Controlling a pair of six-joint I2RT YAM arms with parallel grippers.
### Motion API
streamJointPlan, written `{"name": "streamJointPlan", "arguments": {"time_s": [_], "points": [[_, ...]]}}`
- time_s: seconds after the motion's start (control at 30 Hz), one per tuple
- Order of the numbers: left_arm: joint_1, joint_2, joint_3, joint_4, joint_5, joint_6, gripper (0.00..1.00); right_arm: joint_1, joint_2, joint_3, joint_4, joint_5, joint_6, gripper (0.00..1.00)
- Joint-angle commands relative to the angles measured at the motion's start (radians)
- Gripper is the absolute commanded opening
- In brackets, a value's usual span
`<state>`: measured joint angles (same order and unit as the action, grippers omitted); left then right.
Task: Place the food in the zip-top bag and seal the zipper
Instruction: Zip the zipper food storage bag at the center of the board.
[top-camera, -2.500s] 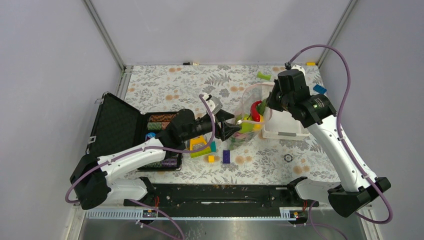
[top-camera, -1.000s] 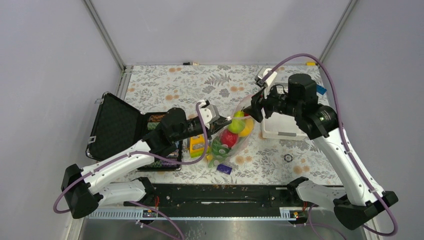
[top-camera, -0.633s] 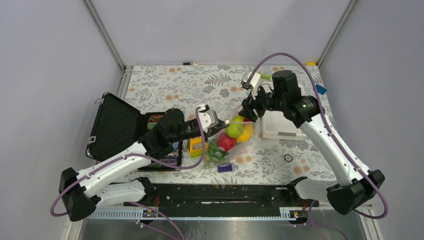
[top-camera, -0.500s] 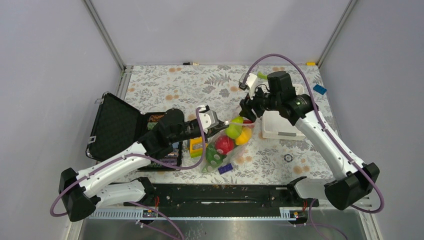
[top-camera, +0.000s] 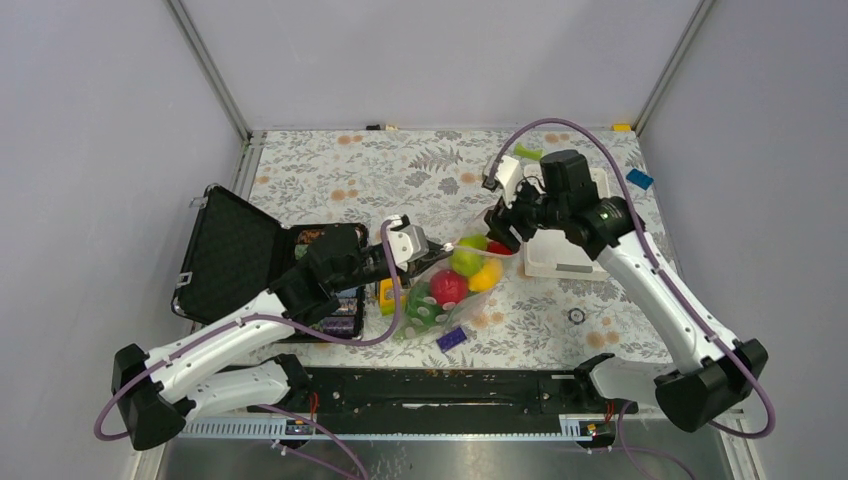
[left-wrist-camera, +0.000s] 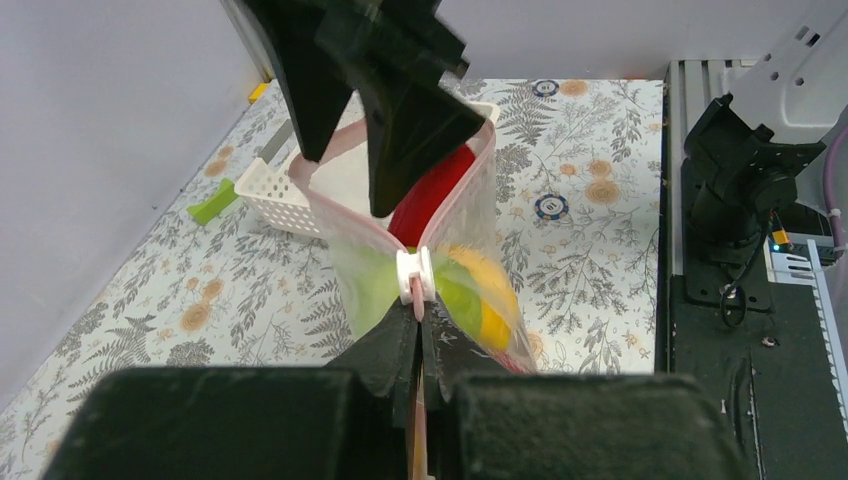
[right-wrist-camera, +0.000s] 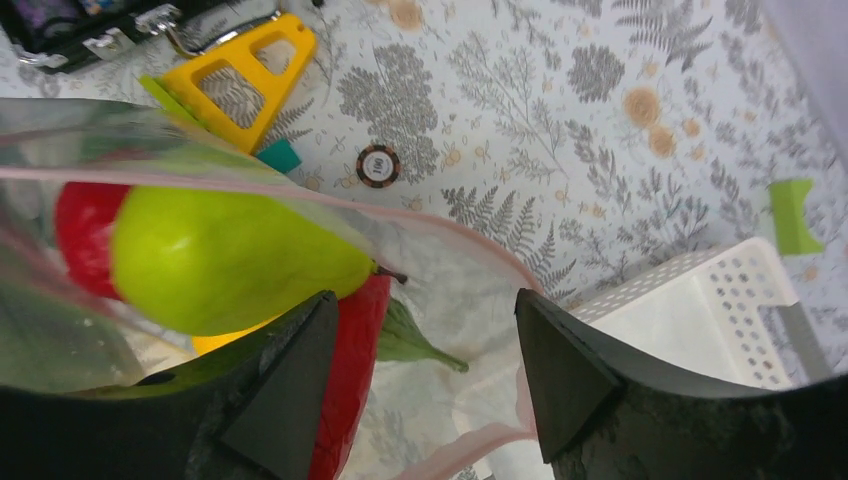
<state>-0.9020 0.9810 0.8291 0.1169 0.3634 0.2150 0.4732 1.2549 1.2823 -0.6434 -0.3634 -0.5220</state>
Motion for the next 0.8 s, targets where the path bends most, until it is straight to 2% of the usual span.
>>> {"name": "streamJointPlan", "arguments": {"time_s": [0.0,0.1,0.27,0.4,0.53,0.77], "points": [[0.003,-0.043,-0.001,0.118,-0.019,0.019,0.00,0.005,-0.104,0.046,0.010,-0.119,-0.073,0.75],[0.003,-0.051,-0.012,0.123,-0.021,0.017,0.00,0.005,-0.155,0.041,0.012,-0.275,-0.111,0.78],[0.002,-0.060,-0.021,0.119,-0.011,0.015,0.00,0.036,-0.222,0.003,0.073,-0.583,-0.126,0.78],[0.003,-0.058,-0.012,0.102,0.005,0.015,0.00,0.075,-0.237,-0.009,0.155,-0.621,-0.113,0.78],[0.002,-0.053,0.000,0.083,0.015,0.010,0.00,0.104,-0.180,0.033,0.169,-0.661,-0.106,0.69],[0.002,-0.056,0.004,0.070,0.024,0.009,0.00,0.148,-0.077,0.101,0.160,-0.607,-0.101,0.61]]}}
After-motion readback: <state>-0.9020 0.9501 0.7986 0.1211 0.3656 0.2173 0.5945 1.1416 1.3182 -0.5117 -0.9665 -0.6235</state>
